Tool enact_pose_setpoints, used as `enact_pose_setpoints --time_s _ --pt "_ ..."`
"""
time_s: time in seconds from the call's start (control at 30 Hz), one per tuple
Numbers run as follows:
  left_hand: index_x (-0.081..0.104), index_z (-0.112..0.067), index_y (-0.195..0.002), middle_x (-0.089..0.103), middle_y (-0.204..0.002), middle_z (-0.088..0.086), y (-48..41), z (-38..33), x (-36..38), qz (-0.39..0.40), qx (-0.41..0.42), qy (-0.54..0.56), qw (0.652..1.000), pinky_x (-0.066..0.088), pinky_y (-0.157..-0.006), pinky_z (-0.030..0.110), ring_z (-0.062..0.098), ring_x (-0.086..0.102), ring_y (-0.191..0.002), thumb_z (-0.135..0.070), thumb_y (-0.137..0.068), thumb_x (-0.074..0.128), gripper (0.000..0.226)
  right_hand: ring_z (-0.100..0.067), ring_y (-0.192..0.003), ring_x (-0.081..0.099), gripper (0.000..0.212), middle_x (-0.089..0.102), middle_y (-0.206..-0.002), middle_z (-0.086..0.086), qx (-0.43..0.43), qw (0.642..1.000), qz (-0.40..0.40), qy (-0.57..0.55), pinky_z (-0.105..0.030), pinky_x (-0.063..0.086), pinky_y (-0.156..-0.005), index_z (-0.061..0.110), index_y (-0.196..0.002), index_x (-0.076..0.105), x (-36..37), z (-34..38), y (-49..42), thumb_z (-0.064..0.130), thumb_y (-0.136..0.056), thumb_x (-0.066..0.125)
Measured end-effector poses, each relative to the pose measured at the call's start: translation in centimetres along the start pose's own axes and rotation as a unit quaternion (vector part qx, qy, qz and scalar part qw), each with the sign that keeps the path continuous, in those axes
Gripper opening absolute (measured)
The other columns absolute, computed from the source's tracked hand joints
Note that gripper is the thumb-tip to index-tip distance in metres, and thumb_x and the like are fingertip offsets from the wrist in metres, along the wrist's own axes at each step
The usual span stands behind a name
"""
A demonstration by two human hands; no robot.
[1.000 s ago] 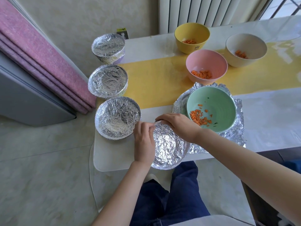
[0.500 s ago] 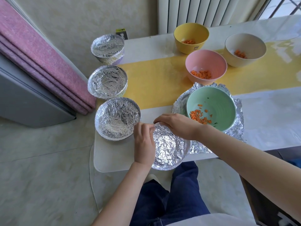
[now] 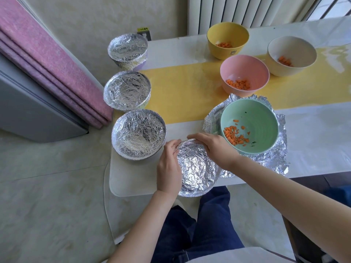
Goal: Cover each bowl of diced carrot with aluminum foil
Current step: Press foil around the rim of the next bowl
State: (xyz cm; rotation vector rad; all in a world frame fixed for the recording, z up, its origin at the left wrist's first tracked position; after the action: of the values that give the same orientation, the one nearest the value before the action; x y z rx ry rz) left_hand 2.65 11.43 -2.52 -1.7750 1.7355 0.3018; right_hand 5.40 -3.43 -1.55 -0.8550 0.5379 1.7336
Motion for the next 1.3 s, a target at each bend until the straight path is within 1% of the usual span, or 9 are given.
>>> enact_pose_setpoints --time_s 0.13,0.2,0.33,0.47,0.57,0.67,0.87,1.07,1.3 --pt "0.047 -0.016 -0.122 0.063 -0.118 0.011 -0.1 -0.1 -0.2 -0.003 0.030 -0.052 0.998 0.049 -0.093 0.037 0.027 0.060 -0.111 0.018 -0.083 0.046 0.051 -0.026 -0.102 0.064 0.052 0.063 -0.122 -0.009 -0.025 0.997 0.026 0.071 -0.034 0.052 -0.082 0.012 -0.131 0.052 -0.2 1.1 -0.7 -0.013 -0.087 0.043" --pt "0.050 -0.013 -0.121 0.064 -0.116 0.011 -0.2 -0.1 -0.3 -0.008 0.030 -0.058 0.998 0.048 -0.090 0.040 0.027 0.062 -0.106 0.020 -0.081 0.048 0.052 -0.026 -0.107 0.060 0.063 0.060 -0.125 -0.009 -0.035 0.996 0.048 0.072 -0.036 0.051 -0.085 0.012 -0.133 0.050 0.0 1.6 -1.0 -0.019 -0.079 0.038" --pt "0.058 -0.002 -0.117 0.065 -0.113 0.013 -0.3 0.0 -0.4 -0.010 0.011 -0.062 0.998 0.047 -0.087 0.036 0.026 0.064 -0.101 0.021 -0.080 0.049 0.044 -0.032 -0.093 0.066 0.061 0.066 -0.114 -0.010 -0.046 0.996 0.043 0.060 -0.045 0.054 -0.074 0.010 -0.121 0.060 0.4 1.5 -1.6 -0.022 -0.073 0.039" --pt "0.061 0.001 -0.113 0.068 -0.107 0.014 -0.4 0.0 -0.8 -0.034 -0.021 -0.051 0.998 0.044 -0.086 0.018 0.024 0.065 -0.096 0.007 -0.087 0.045 0.031 -0.030 -0.094 0.065 0.058 0.064 -0.118 -0.008 -0.036 0.995 0.071 0.065 -0.043 0.053 -0.076 0.012 -0.125 0.056 0.8 1.4 -2.2 -0.018 -0.079 0.038" --pt "0.061 0.001 -0.115 0.067 -0.108 0.014 -0.3 0.3 -0.9 -0.058 -0.056 -0.040 0.996 0.040 -0.085 0.008 0.019 0.064 -0.097 0.008 -0.089 0.047 0.030 -0.027 -0.098 0.064 0.033 0.063 -0.120 -0.007 -0.009 0.996 0.070 0.055 -0.041 0.051 -0.081 0.013 -0.128 0.052 0.8 1.1 -2.5 0.005 -0.098 0.040" --pt "0.060 0.002 -0.118 0.066 -0.111 0.015 0.0 0.5 -0.9 -0.084 -0.095 -0.023 0.992 0.033 -0.085 -0.003 0.006 0.057 -0.098 0.010 -0.090 0.048 0.031 -0.027 -0.097 0.064 0.029 0.065 -0.117 -0.008 0.023 0.997 0.066 0.039 -0.039 0.050 -0.084 0.011 -0.125 0.054 0.8 0.5 -2.6 0.012 -0.100 0.039" --pt "0.059 0.001 -0.121 0.066 -0.113 0.015 1.1 1.2 -0.5 -0.130 -0.195 0.005 0.972 0.031 -0.078 -0.004 0.017 0.061 -0.096 0.006 -0.093 0.045 0.032 -0.027 -0.090 0.065 0.033 0.067 -0.109 -0.007 0.050 0.994 0.075 0.066 -0.039 0.052 -0.077 0.013 -0.121 0.056 1.8 -0.2 -3.4 -0.001 -0.094 0.043" --pt "0.059 -0.003 -0.122 0.065 -0.114 0.012 1.9 2.1 0.1 -0.113 -0.254 0.021 0.960 0.035 -0.078 0.011 0.027 0.061 -0.101 0.003 -0.095 0.041 0.032 -0.028 -0.091 0.065 0.048 0.068 -0.111 -0.008 0.054 0.989 0.107 0.088 -0.038 0.053 -0.076 0.011 -0.121 0.057 2.6 -0.2 -3.9 -0.014 -0.083 0.044" --pt "0.054 -0.007 -0.127 0.059 -0.126 0.007 0.6 2.7 0.0 0.007 -0.210 -0.004 0.978 0.033 -0.088 0.015 0.022 0.053 -0.115 -0.009 -0.099 0.038 0.033 -0.026 -0.099 0.063 0.053 0.061 -0.122 -0.006 0.016 0.979 0.145 0.145 -0.038 0.052 -0.080 0.011 -0.128 0.051 3.0 0.8 -4.3 -0.015 -0.084 0.038"
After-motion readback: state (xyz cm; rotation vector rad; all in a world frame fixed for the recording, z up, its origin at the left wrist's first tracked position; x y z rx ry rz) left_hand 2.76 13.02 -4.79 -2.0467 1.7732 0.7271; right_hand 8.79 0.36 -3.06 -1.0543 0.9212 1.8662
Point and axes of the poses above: each hand's wrist, its own y-axis away from the middle knuckle, its own x-axis out of the palm, z = x × y, the point moved 5 cm from there along -y, towards the middle knuckle
